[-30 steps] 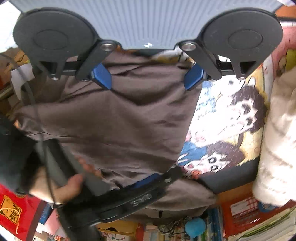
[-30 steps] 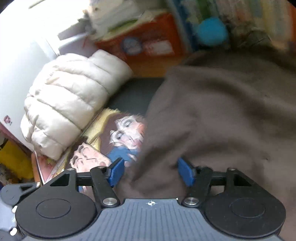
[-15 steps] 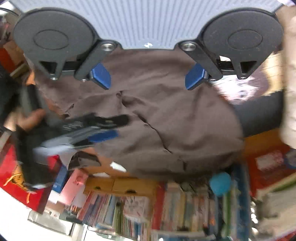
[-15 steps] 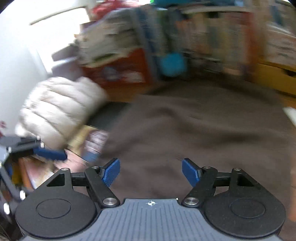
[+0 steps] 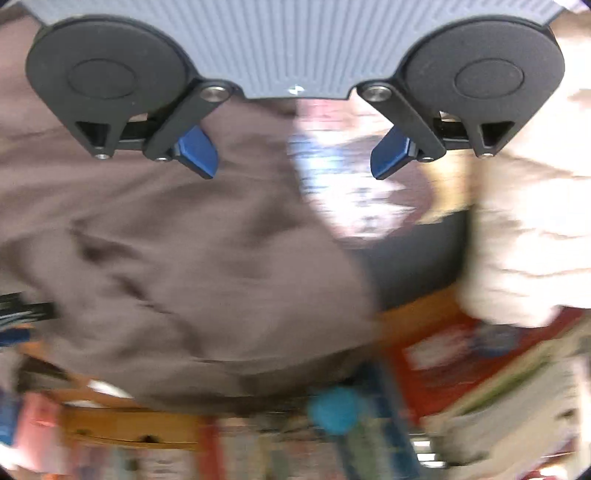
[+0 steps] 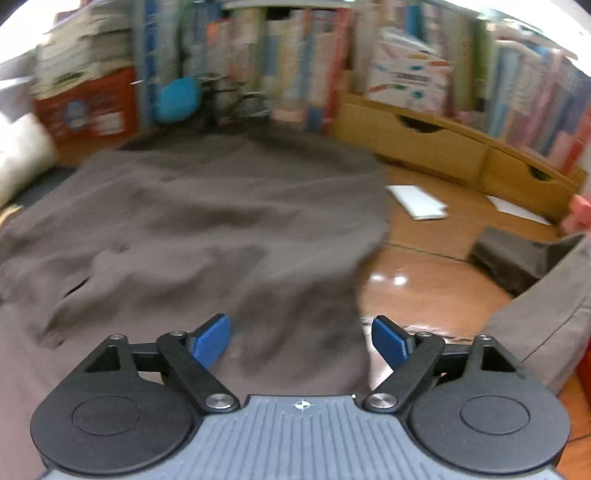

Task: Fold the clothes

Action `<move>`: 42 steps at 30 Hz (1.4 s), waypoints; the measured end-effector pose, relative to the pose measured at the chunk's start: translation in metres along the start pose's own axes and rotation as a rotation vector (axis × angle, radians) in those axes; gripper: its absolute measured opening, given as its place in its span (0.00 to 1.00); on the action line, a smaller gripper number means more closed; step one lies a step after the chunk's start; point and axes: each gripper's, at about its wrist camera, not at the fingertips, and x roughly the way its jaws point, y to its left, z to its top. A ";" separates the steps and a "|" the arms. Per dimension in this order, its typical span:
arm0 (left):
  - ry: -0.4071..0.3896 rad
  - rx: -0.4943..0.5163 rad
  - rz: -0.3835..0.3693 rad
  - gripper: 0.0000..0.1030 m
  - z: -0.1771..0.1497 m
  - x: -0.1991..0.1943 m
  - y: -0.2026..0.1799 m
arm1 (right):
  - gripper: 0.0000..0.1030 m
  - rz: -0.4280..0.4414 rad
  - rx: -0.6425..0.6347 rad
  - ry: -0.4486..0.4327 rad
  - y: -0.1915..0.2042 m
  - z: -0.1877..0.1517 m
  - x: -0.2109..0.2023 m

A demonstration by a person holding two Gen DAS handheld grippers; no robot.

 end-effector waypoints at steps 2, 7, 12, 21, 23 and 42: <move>-0.017 -0.044 -0.030 0.88 -0.002 -0.013 0.019 | 0.80 0.050 0.041 -0.037 -0.010 0.000 -0.017; -0.052 -0.075 -0.092 0.88 -0.010 -0.042 0.036 | 0.81 0.094 -0.052 -0.107 -0.030 -0.031 -0.087; -0.067 -0.026 -0.201 0.88 -0.008 -0.047 0.013 | 0.80 0.050 -0.099 0.000 -0.032 -0.073 -0.106; -0.013 0.056 -0.279 0.88 -0.024 -0.048 -0.024 | 0.20 0.070 -0.048 -0.020 -0.016 -0.067 -0.105; 0.000 0.038 -0.263 0.88 -0.026 -0.048 -0.019 | 0.20 0.074 -0.041 -0.036 -0.014 -0.063 -0.107; 0.032 -0.011 -0.162 0.88 -0.037 -0.043 0.002 | 0.43 -0.057 -0.040 0.035 -0.009 -0.018 -0.057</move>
